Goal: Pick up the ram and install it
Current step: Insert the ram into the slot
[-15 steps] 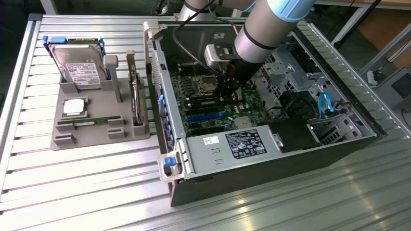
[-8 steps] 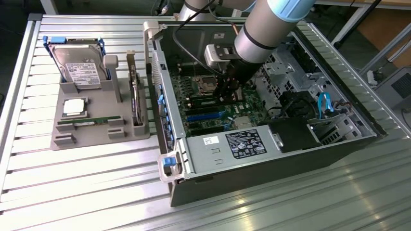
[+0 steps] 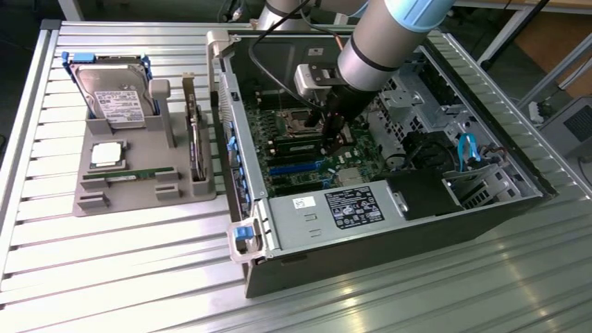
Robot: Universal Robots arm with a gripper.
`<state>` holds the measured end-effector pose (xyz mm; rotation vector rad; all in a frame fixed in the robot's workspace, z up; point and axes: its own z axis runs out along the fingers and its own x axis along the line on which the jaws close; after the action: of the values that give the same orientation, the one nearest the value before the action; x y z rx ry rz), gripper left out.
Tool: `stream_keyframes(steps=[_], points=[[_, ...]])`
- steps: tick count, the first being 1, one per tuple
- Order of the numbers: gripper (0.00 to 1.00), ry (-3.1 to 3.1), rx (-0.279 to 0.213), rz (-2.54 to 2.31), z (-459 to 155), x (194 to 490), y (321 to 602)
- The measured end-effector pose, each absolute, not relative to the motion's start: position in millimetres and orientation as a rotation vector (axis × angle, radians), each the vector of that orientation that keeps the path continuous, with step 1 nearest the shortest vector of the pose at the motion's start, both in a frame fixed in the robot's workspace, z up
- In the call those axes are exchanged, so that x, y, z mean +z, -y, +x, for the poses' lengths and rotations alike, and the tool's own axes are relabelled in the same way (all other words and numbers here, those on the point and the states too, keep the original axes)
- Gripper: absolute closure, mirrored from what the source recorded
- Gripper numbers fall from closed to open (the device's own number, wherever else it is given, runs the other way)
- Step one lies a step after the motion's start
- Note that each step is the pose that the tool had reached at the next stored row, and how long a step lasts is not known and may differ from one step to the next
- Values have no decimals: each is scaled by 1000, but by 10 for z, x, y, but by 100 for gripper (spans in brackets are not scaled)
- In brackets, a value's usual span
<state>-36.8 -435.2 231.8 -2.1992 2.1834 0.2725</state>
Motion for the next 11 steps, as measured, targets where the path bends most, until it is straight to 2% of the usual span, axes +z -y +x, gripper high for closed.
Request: stream_keyframes(steps=[6,11], points=[[31,-2184,271,-2200,-367,2327,4352],[31,-2185,267,-2201,-368,2460,4351]])
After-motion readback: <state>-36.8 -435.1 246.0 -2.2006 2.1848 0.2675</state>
